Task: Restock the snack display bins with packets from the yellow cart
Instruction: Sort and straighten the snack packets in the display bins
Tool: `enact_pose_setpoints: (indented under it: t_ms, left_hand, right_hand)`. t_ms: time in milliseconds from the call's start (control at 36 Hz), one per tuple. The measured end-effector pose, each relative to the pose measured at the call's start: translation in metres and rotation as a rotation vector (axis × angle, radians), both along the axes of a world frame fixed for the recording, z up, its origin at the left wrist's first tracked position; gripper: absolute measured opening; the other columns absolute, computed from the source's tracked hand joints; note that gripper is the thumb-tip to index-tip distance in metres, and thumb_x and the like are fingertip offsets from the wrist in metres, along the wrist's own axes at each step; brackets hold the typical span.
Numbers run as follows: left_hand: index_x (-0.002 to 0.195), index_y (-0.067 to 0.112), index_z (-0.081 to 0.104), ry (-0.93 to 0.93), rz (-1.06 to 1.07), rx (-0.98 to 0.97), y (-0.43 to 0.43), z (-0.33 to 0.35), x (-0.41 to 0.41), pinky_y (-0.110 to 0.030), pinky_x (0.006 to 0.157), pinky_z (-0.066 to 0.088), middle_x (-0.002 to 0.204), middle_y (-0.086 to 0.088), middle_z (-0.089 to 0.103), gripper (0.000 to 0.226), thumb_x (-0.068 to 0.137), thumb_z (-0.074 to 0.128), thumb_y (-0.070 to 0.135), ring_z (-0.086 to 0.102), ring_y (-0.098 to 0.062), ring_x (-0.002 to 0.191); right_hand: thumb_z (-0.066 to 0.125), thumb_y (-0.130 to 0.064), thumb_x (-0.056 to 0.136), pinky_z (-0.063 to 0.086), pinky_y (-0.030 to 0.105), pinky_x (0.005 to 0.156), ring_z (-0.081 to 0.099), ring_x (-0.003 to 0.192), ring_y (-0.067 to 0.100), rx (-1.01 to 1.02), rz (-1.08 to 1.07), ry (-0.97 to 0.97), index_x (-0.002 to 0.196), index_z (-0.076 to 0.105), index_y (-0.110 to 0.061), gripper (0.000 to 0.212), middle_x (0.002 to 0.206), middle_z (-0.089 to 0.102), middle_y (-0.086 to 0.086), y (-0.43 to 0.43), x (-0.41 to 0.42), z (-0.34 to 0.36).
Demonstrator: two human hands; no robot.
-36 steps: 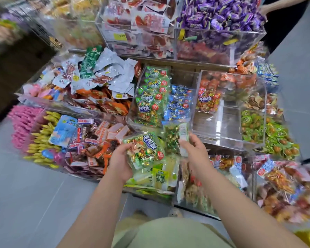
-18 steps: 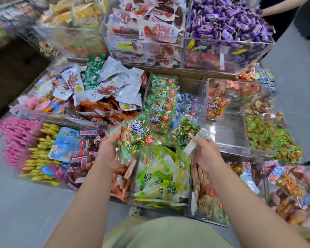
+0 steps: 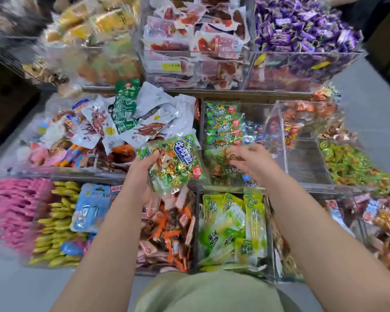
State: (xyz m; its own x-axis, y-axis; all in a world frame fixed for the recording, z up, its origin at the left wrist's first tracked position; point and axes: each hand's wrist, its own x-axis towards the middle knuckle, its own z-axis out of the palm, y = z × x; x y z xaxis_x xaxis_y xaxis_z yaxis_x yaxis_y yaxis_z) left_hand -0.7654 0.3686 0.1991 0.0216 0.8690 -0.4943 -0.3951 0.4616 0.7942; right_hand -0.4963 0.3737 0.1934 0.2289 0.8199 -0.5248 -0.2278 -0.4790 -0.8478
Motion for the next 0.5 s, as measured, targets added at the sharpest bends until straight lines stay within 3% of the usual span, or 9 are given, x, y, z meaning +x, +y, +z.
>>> enact_pose_setpoints:
  t_ms: [56,139,222,278,333,389,444,472,500]
  left_hand:
    - [0.123,0.011,0.056,0.047,-0.017,-0.031,0.006,-0.001,-0.006,-0.046,0.06,0.057,0.103,-0.011,0.072,0.039,0.088,0.065,0.024,0.071,-0.034,0.09]
    - [0.136,0.018,0.048,0.179,-0.089,-0.085,0.014,0.003,-0.014,-0.046,0.062,0.057,0.132,-0.008,0.057,0.071,0.075,0.075,0.041,0.059,-0.033,0.113]
    - [0.137,0.018,0.048,0.187,-0.182,-0.092,0.02,0.009,-0.019,-0.06,0.084,0.051,0.138,-0.012,0.053,0.094,0.056,0.082,0.05,0.055,-0.037,0.12]
    - [0.131,0.014,0.053,0.16,-0.182,-0.07,0.023,0.014,-0.02,-0.059,0.085,0.051,0.13,-0.014,0.059,0.085,0.057,0.081,0.046,0.062,-0.036,0.111]
    - [0.124,0.012,0.058,0.116,-0.157,-0.057,0.029,0.018,-0.018,-0.054,0.075,0.056,0.118,-0.014,0.066,0.072,0.061,0.079,0.041,0.069,-0.036,0.098]
    - [0.113,0.011,0.064,0.078,-0.148,-0.023,0.034,0.021,-0.016,-0.052,0.073,0.057,0.108,-0.013,0.071,0.056,0.066,0.077,0.038,0.071,-0.035,0.092]
    - [0.094,0.014,0.074,0.045,-0.152,0.032,0.039,0.022,-0.013,-0.045,0.064,0.058,0.092,-0.009,0.075,0.026,0.078,0.069,0.034,0.073,-0.029,0.082]
    - [0.08,0.017,0.078,0.031,-0.149,0.052,0.041,0.022,-0.012,-0.04,0.057,0.058,0.083,-0.006,0.075,0.021,0.086,0.063,0.03,0.074,-0.025,0.074]
    - [0.072,0.019,0.079,0.022,-0.139,0.064,0.042,0.021,-0.012,-0.037,0.052,0.057,0.075,-0.003,0.075,0.03,0.091,0.058,0.027,0.073,-0.021,0.068]
  right_hand:
    - [0.08,-0.018,0.073,0.057,0.031,0.08,0.065,0.092,0.021,-0.032,0.07,-0.205,0.123,0.043,-0.004,0.063,0.124,0.052,0.016,-0.002,0.0,0.0]
    - [0.077,-0.032,0.076,0.054,0.032,0.074,0.058,0.07,0.012,-0.036,0.109,-0.575,0.112,0.052,-0.007,0.051,0.105,0.059,0.007,-0.007,0.005,-0.006]
    - [0.073,-0.042,0.078,0.046,0.027,0.067,0.052,0.076,0.016,-0.013,0.093,-0.713,0.103,0.058,-0.005,0.047,0.093,0.054,0.002,-0.007,0.013,-0.011]
    - [0.071,-0.039,0.081,0.043,0.019,0.053,0.048,0.069,0.015,0.024,0.038,-0.572,0.09,0.057,0.0,0.042,0.085,0.051,0.007,-0.006,0.013,-0.012]
    - [0.068,-0.038,0.083,0.041,0.019,0.051,0.045,0.063,0.014,0.042,-0.021,-0.466,0.079,0.05,-0.007,0.036,0.078,0.047,0.009,-0.005,0.011,-0.011]
    - [0.066,-0.04,0.084,0.035,0.025,0.055,0.041,0.061,0.016,0.058,-0.051,-0.493,0.072,0.043,-0.01,0.039,0.071,0.043,0.007,-0.003,0.01,-0.01]
    - [0.063,-0.043,0.086,0.026,0.031,0.056,0.034,0.06,0.016,0.122,-0.077,-0.584,0.07,0.037,-0.013,0.042,0.067,0.036,0.003,-0.001,0.008,-0.006]
    - [0.061,-0.043,0.087,0.023,0.031,0.055,0.03,0.059,0.015,0.169,-0.086,-0.632,0.068,0.034,-0.016,0.043,0.066,0.032,0.0,0.0,0.008,-0.003]
    - [0.058,-0.042,0.089,0.023,0.032,0.054,0.029,0.058,0.014,0.219,-0.076,-0.685,0.067,0.031,-0.017,0.043,0.064,0.03,-0.002,0.001,0.009,0.001]
